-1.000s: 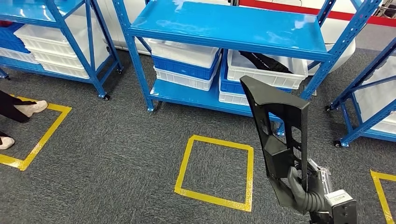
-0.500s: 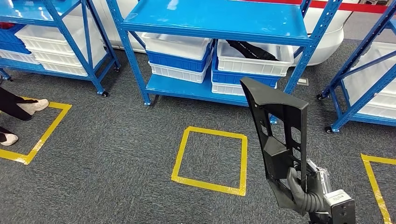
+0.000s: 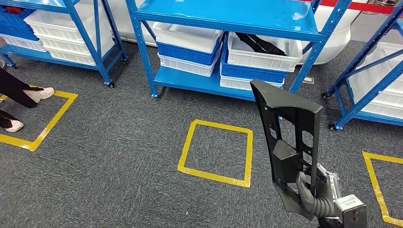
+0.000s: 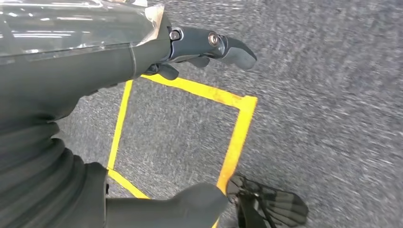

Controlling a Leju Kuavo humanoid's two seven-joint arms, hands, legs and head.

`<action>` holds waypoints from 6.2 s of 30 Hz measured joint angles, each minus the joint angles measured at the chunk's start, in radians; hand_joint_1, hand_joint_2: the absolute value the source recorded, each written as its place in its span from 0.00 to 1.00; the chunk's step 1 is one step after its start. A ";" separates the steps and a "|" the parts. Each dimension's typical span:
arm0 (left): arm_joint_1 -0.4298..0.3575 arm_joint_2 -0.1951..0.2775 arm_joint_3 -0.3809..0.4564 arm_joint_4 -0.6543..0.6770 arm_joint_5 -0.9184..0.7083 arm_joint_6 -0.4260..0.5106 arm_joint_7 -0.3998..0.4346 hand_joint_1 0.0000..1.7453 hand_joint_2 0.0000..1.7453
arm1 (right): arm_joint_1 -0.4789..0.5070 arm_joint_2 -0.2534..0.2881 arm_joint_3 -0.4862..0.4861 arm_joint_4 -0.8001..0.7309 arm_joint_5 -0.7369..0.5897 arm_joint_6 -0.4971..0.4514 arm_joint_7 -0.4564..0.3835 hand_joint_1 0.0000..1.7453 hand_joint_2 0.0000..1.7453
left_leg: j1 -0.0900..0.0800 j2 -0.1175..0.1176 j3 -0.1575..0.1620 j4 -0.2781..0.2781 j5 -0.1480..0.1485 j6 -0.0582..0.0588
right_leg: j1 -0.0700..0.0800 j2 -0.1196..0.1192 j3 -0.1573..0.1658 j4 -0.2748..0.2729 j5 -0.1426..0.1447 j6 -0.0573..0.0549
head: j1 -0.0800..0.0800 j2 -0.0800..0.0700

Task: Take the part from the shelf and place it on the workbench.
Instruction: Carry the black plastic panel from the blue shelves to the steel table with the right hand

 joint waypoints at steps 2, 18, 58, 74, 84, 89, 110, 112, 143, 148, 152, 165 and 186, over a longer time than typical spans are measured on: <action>0.000 0.000 -0.001 0.000 0.001 -0.004 -0.003 0.00 1.00 | 0.001 0.000 0.000 0.003 -0.001 0.000 -0.001 1.00 1.00 | -0.001 0.003 -0.032 0.003 0.024 -0.002 | -0.003 0.000 -0.001 0.081 -0.011 0.016 | 0.000 0.000; 0.000 -0.013 -0.016 -0.002 -0.008 -0.028 -0.008 0.00 1.00 | -0.013 0.007 0.022 0.028 0.000 -0.033 -0.024 1.00 1.00 | 0.011 -0.004 -0.147 0.311 -0.098 -0.069 | -0.008 -0.004 0.140 -0.215 0.094 -0.030 | -0.009 0.000; -0.006 -0.021 -0.051 -0.002 -0.021 -0.047 -0.003 0.00 1.00 | 0.029 0.046 0.021 0.021 0.014 -0.058 -0.038 1.00 1.00 | 0.000 -0.005 0.012 0.000 -0.003 -0.020 | 0.009 0.000 0.094 -0.188 0.106 0.000 | -0.007 0.000; -0.007 -0.018 -0.072 -0.002 -0.031 -0.064 0.001 0.00 1.00 | 0.025 0.049 0.015 0.023 0.017 -0.061 -0.040 1.00 1.00 | 0.008 -0.004 -0.111 0.072 0.029 -0.063 | -0.019 0.003 0.180 -0.219 0.055 -0.011 | -0.005 0.000; -0.010 -0.017 -0.075 -0.002 -0.015 -0.063 0.000 0.00 1.00 | -0.017 0.060 0.032 0.042 0.042 -0.061 -0.043 1.00 1.00 | 0.004 -0.012 0.019 0.039 -0.039 -0.048 | -0.003 0.003 0.119 -0.203 0.104 -0.009 | -0.005 0.000; -0.010 -0.019 -0.075 -0.002 -0.009 -0.063 -0.001 0.00 1.00 | -0.046 0.058 0.045 0.057 0.046 -0.062 -0.044 1.00 1.00 | -0.001 -0.009 0.005 0.011 -0.008 -0.015 | 0.000 0.002 0.090 -0.174 0.092 0.016 | -0.003 0.000; -0.004 -0.026 -0.071 0.000 0.033 -0.061 -0.005 0.00 1.00 | -0.123 0.055 0.112 0.123 0.069 -0.061 -0.033 1.00 1.00 | 0.008 -0.011 -0.170 0.311 -0.101 -0.071 | -0.007 -0.003 0.170 -0.235 0.080 -0.035 | -0.010 0.000; -0.003 -0.026 -0.068 0.000 0.039 -0.061 -0.008 0.00 1.00 | -0.134 0.057 0.128 0.132 0.078 -0.062 -0.027 1.00 1.00 | 0.017 -0.011 -0.093 0.211 -0.048 -0.074 | -0.009 -0.003 0.158 -0.225 0.085 -0.031 | -0.010 0.000; 0.005 -0.065 -0.026 0.019 0.154 -0.023 -0.025 0.00 1.00 | -0.274 0.069 0.250 0.175 0.224 -0.019 0.034 1.00 1.00 | 0.002 -0.010 -0.053 0.025 0.035 -0.033 | 0.004 0.002 0.154 -0.216 0.080 -0.004 | -0.006 0.000; 0.004 -0.065 -0.026 0.019 0.172 -0.010 -0.004 0.00 1.00 | -0.305 0.071 0.257 0.187 0.235 0.013 0.029 1.00 1.00 | 0.000 -0.010 -0.056 0.027 0.034 -0.032 | 0.002 0.002 0.153 -0.217 0.081 -0.001 | -0.006 0.000; 0.004 -0.069 -0.026 0.020 0.193 0.005 0.012 0.00 1.00 | -0.350 0.066 0.259 0.203 0.239 0.030 0.027 1.00 1.00 | 0.008 -0.010 -0.049 -0.005 0.054 -0.019 | 0.008 0.001 0.133 -0.185 0.059 0.004 | -0.005 0.000; 0.006 -0.064 -0.027 0.033 0.265 0.061 0.031 0.00 1.00 | -0.496 0.000 0.251 0.308 0.208 0.082 0.025 1.00 1.00 | 0.014 -0.048 -0.092 0.022 0.073 -0.062 | -0.023 0.015 0.136 -0.196 0.078 0.024 | 0.000 0.000; 0.008 -0.064 -0.117 0.043 0.250 0.033 0.061 0.00 1.00 | -0.445 -0.021 0.210 0.309 0.187 0.084 0.019 1.00 1.00 | 0.004 -0.025 -0.069 0.026 0.041 -0.014 | -0.004 -0.006 0.003 0.050 -0.029 0.007 | 0.000 0.000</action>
